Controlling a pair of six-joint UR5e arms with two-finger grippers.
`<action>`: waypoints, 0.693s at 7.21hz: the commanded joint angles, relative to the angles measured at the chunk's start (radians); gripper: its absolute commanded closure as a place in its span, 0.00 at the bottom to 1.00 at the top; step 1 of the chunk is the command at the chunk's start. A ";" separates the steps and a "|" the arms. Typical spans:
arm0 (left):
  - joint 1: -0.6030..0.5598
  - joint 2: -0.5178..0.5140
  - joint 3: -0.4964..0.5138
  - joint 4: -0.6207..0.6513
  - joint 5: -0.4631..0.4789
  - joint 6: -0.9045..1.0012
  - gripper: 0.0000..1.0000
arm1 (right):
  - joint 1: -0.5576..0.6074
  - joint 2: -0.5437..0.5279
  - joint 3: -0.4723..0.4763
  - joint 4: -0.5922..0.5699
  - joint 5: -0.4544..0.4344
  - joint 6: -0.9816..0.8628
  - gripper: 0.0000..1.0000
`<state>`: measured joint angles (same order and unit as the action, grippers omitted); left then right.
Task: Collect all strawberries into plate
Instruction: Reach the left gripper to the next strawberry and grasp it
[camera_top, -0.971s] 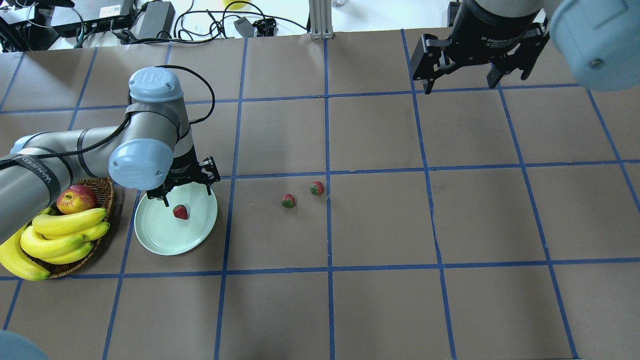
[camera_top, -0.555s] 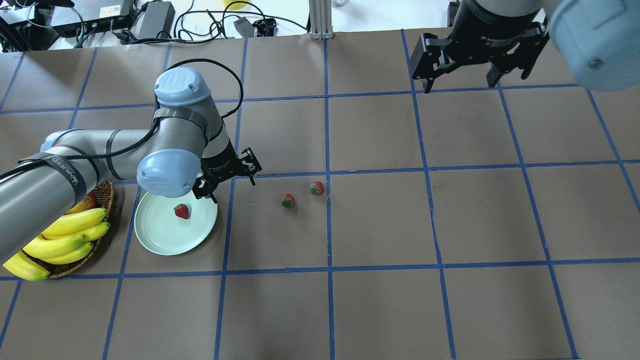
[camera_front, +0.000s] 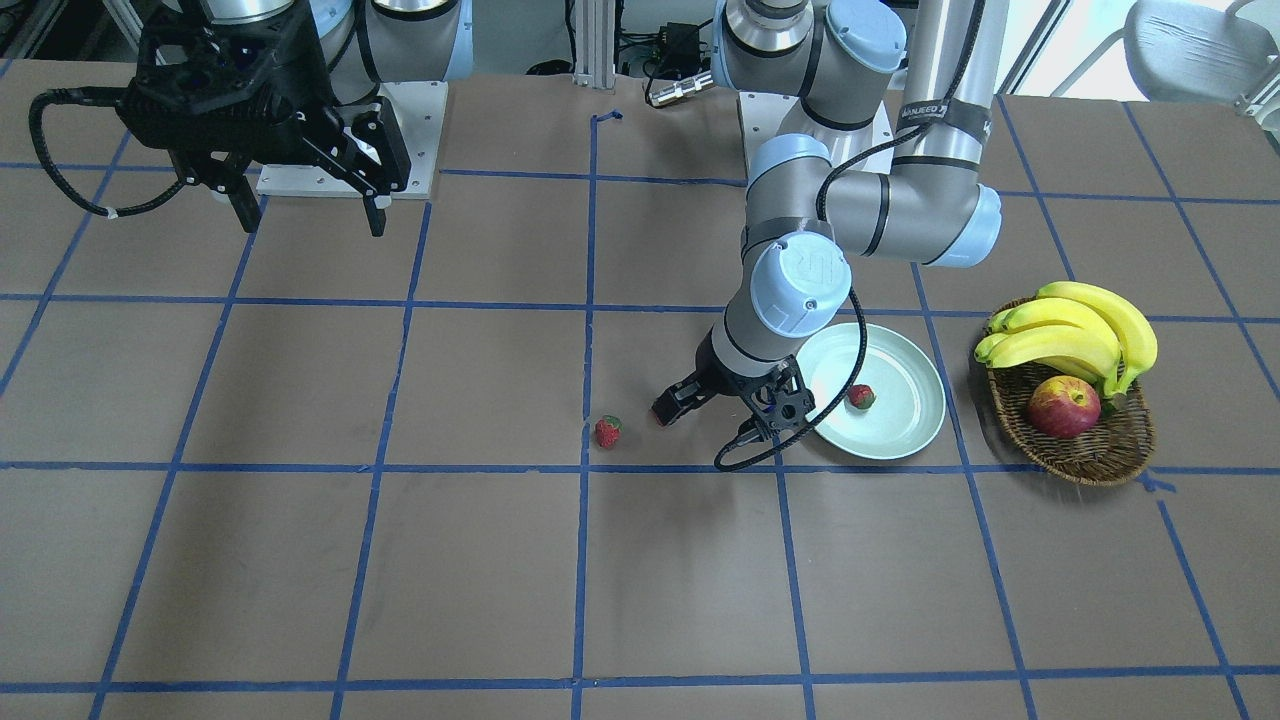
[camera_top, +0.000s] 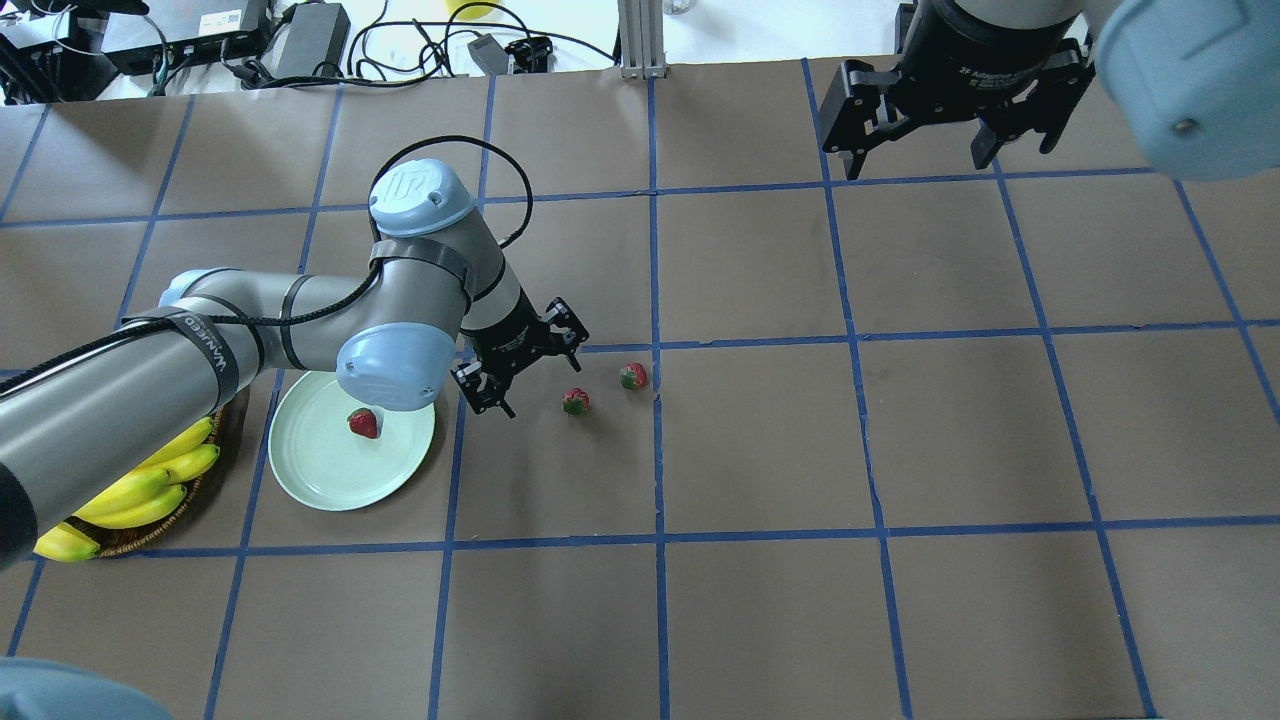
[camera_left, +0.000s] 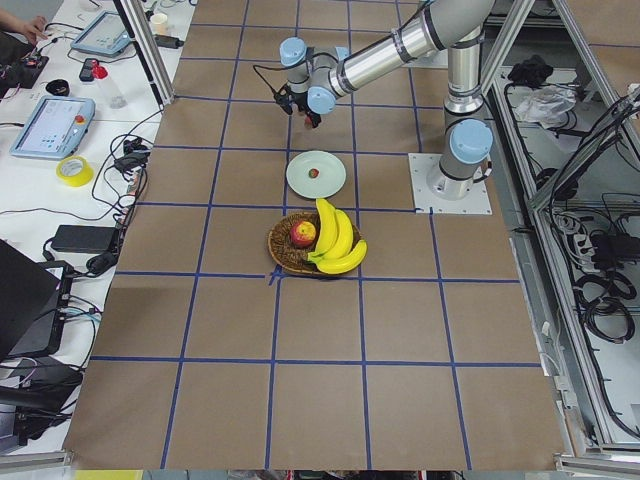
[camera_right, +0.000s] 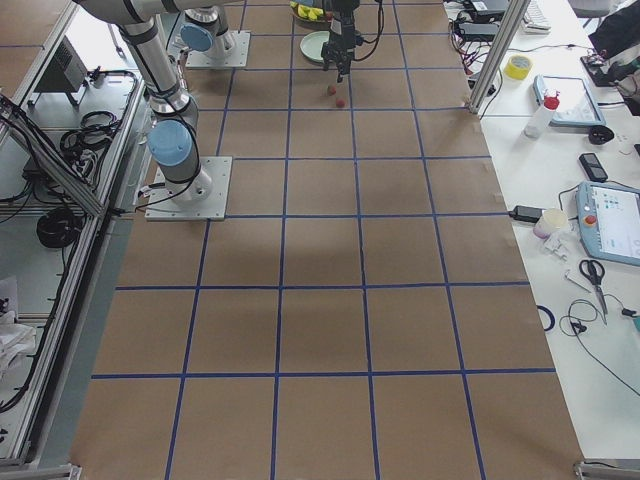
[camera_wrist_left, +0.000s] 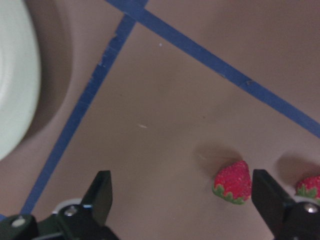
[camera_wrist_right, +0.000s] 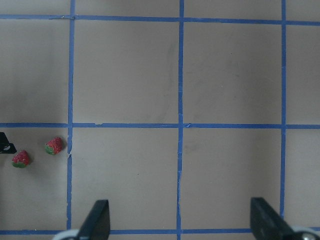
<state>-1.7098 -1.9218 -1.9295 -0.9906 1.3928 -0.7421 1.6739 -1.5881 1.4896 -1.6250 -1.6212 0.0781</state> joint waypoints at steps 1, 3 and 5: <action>-0.028 -0.035 0.000 0.006 -0.009 -0.028 0.15 | 0.000 0.000 0.001 -0.001 0.000 0.000 0.00; -0.028 -0.045 0.001 0.013 -0.014 -0.026 0.57 | 0.001 -0.001 0.001 -0.001 0.001 0.000 0.00; -0.028 -0.057 0.003 0.026 -0.044 -0.025 0.89 | 0.001 -0.001 0.001 -0.001 0.000 0.000 0.00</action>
<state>-1.7377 -1.9720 -1.9277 -0.9704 1.3608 -0.7686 1.6749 -1.5891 1.4910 -1.6260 -1.6203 0.0782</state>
